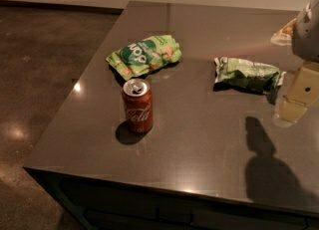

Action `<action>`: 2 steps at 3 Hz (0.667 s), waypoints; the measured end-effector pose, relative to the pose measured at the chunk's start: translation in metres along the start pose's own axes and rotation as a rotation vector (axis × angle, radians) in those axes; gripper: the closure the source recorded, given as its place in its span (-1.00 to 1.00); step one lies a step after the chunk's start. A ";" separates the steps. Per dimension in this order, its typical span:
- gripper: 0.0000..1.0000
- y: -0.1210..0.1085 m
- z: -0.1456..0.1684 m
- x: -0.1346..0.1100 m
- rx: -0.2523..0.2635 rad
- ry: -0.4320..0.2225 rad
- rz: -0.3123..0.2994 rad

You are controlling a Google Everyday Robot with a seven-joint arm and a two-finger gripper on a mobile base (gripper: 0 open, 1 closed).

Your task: Pick coke can

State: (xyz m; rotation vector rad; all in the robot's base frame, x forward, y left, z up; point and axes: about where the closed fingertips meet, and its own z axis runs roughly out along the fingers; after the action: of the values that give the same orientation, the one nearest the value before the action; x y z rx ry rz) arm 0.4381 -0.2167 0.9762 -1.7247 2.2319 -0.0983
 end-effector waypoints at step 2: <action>-1.00 -0.005 0.020 -0.034 -0.016 -0.067 0.014</action>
Offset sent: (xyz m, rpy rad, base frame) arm 0.0365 0.0748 -0.0271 0.1666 0.0090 0.0109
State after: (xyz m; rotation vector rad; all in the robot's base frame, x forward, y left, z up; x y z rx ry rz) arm 0.4556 -0.1829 0.9658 -1.6943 2.2022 -0.0187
